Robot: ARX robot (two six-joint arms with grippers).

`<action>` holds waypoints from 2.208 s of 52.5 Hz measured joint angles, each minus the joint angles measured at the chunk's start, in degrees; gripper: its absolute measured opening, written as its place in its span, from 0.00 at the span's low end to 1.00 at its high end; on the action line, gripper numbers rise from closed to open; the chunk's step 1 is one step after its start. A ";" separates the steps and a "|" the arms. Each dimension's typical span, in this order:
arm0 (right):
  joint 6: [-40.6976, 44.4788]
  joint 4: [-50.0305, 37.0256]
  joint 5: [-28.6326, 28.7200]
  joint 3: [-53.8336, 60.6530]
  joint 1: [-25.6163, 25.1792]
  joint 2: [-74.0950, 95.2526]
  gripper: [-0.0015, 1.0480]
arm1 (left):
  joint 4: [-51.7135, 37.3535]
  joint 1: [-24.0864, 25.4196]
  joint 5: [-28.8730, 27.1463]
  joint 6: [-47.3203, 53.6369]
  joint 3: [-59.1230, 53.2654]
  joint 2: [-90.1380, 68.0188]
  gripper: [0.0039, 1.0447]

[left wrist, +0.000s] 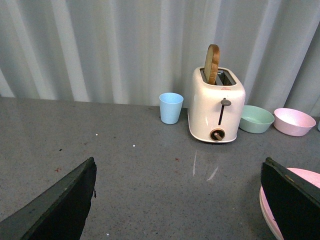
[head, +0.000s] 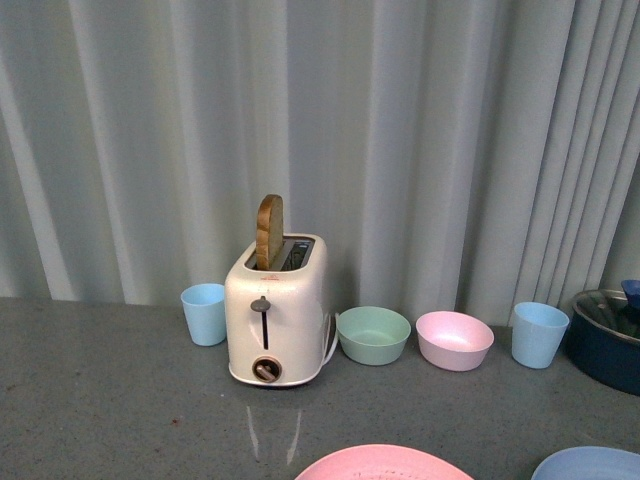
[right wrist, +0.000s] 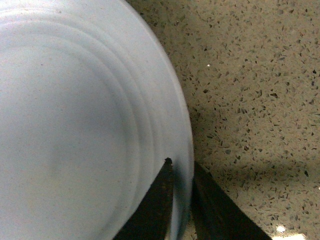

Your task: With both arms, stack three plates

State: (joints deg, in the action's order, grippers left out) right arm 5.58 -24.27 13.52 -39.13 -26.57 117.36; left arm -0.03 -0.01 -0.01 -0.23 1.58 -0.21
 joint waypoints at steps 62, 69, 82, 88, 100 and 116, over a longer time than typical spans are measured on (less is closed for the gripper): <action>-11.21 7.02 -1.64 -0.35 27.15 -28.87 0.03 | 0.00 0.00 0.00 0.00 0.00 0.00 0.94; -14.36 4.87 -1.84 0.85 31.26 -24.24 0.03 | 0.00 0.00 0.00 0.00 0.00 0.00 0.94; -19.78 -0.68 -1.38 2.49 34.58 -17.55 0.03 | 0.00 0.00 0.00 0.00 0.00 0.00 0.94; -21.97 -1.88 -1.16 2.99 34.60 -15.04 0.03 | 0.00 0.00 0.00 0.00 0.00 0.00 0.94; -23.41 -2.49 -0.48 4.17 34.25 -13.38 0.03 | 0.00 0.00 0.00 0.00 0.00 0.00 0.94; -23.93 -2.40 -0.31 4.20 33.99 -10.54 0.03 | 0.00 0.00 0.00 0.00 0.00 0.00 0.94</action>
State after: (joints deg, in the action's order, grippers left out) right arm -18.35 -26.68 13.21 -34.94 7.42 106.83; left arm -0.03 -0.01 -0.01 -0.23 1.58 -0.21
